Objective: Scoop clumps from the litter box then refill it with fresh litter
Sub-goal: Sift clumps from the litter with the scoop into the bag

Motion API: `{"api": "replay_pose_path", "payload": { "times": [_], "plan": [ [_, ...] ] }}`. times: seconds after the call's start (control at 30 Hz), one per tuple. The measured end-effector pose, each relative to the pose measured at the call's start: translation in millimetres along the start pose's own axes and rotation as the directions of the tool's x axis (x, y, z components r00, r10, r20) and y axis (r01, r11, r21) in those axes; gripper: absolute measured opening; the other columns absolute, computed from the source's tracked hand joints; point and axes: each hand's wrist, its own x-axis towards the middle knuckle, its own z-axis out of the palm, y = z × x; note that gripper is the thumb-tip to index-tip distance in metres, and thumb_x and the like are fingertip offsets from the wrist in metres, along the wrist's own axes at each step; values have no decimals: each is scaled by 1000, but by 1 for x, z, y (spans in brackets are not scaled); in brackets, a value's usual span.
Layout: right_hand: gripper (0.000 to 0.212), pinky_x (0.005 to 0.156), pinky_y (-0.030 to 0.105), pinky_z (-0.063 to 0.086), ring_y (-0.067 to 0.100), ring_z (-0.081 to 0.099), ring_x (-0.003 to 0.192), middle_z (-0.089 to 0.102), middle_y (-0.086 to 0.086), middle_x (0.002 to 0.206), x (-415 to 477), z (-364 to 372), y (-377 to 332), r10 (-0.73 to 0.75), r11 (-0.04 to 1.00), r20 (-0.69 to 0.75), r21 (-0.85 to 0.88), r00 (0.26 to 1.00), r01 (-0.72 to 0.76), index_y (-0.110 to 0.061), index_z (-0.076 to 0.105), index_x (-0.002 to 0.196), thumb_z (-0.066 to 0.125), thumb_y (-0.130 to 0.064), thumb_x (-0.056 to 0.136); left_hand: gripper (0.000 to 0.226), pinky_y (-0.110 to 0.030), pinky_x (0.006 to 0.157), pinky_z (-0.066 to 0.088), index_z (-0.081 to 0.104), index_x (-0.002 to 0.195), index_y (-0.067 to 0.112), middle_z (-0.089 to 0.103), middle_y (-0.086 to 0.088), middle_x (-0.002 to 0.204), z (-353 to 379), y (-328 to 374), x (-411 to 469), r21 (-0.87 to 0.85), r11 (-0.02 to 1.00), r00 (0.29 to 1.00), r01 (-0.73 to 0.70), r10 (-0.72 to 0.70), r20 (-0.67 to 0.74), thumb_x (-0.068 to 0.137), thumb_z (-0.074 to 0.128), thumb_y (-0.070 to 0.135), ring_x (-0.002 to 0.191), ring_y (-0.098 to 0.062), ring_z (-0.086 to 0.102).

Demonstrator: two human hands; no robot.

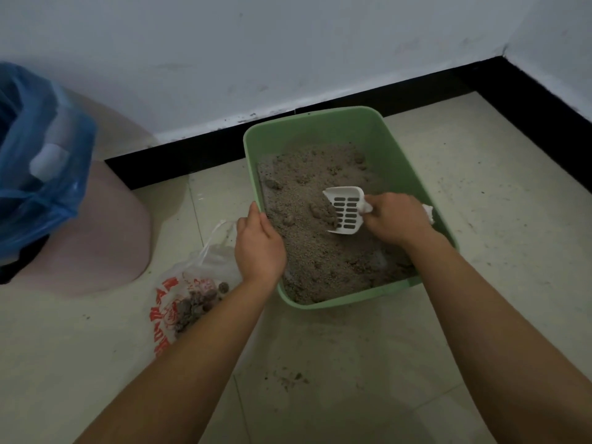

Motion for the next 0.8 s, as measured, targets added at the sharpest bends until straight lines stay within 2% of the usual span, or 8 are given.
{"api": "replay_pose_path", "payload": {
  "times": [0.17, 0.23, 0.4, 0.5, 0.57, 0.63, 0.7, 0.8],
  "plan": [
    [33, 70, 35, 50, 32, 62, 82, 69, 13, 92, 1, 15, -3, 71, 981, 83, 175, 994, -85, -16, 70, 98, 44, -36, 99, 45, -22, 81, 32, 35, 150, 14, 51, -12, 129, -1, 0, -2, -43, 999, 1000, 17, -16, 10, 106, 29, 26, 107, -23, 55],
    [38, 70, 35, 49, 33, 63, 84, 69, 16, 94, 0, 24, -14, 106, 963, 81, 241, 991, -123, -11, 70, 98, 43, -37, 101, 45, -22, 81, 33, 35, 150, 14, 51, -12, 129, -2, 1, -2, -51, 999, 1000, 20, -20, 9, 106, 29, 26, 103, -20, 54],
    [34, 68, 35, 46, 34, 62, 83, 67, 16, 85, -1, 48, -42, 178, 868, 78, 456, 981, -194, -9, 64, 84, 46, -33, 99, 45, -21, 82, 31, 36, 149, 14, 51, -12, 130, -2, 1, -2, -48, 998, 1000, 27, -27, 14, 106, 29, 26, 111, -25, 54],
    [26, 75, 34, 48, 29, 63, 90, 71, 10, 92, -5, 46, -41, 241, 770, 88, 589, 966, -246, -17, 73, 104, 54, -32, 97, 45, -23, 82, 33, 35, 149, 14, 51, -12, 130, -3, 2, -2, -43, 999, 1000, 21, -20, 19, 106, 28, 27, 111, -26, 55],
    [29, 82, 32, 49, 22, 64, 95, 72, 5, 99, -7, 40, -35, 306, 658, 85, 701, 948, -275, -25, 70, 120, 61, -31, 94, 45, -23, 82, 33, 35, 149, 14, 51, -12, 130, -3, 1, -2, -43, 999, 1000, 20, -19, 21, 106, 28, 27, 111, -25, 55],
    [33, 89, 35, 49, 18, 63, 99, 71, 1, 102, -7, 35, -31, 339, 566, 67, 783, 939, -260, -28, 68, 125, 65, -32, 92, 45, -23, 83, 32, 35, 149, 15, 51, -12, 131, -2, 0, -2, -47, 999, 1000, 21, -20, 19, 107, 28, 27, 112, -26, 55],
    [35, 91, 34, 48, 16, 62, 101, 71, -3, 103, -8, 33, -27, 298, 574, 64, 785, 952, -232, -28, 67, 126, 66, -31, 92, 45, -23, 85, 32, 35, 149, 15, 51, -12, 132, -2, 0, -2, -55, 998, 1000, 23, -22, 18, 107, 28, 27, 115, -26, 54],
    [34, 87, 32, 49, 19, 64, 99, 72, 1, 107, -15, 33, -24, 131, 716, 129, 673, 983, -184, -26, 66, 127, 65, -28, 93, 45, -26, 90, 35, 37, 149, 14, 51, -12, 134, -1, -1, -1, -79, 997, 1000, 16, -15, 22, 106, 28, 27, 118, -26, 53]
  ]
}}
